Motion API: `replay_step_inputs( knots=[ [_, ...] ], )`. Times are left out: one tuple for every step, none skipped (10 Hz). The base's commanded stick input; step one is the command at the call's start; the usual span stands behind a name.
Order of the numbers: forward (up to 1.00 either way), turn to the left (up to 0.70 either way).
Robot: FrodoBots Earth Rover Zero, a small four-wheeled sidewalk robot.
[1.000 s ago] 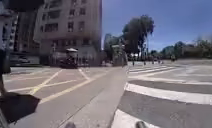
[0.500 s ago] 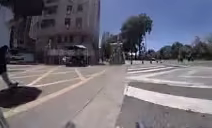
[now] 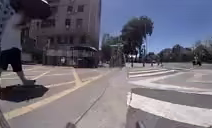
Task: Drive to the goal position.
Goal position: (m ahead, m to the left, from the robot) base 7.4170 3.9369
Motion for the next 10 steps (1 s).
replay_step_inputs(
  knots=[
    [0.7,0.0],
    [0.7,0.0],
    [0.7,0.0],
    [0.7,0.0],
    [0.7,0.0],
    [0.7,0.0],
    [0.7,0.0],
    [0.7,0.0],
    [0.7,0.0],
    [0.7,0.0]
  ],
)
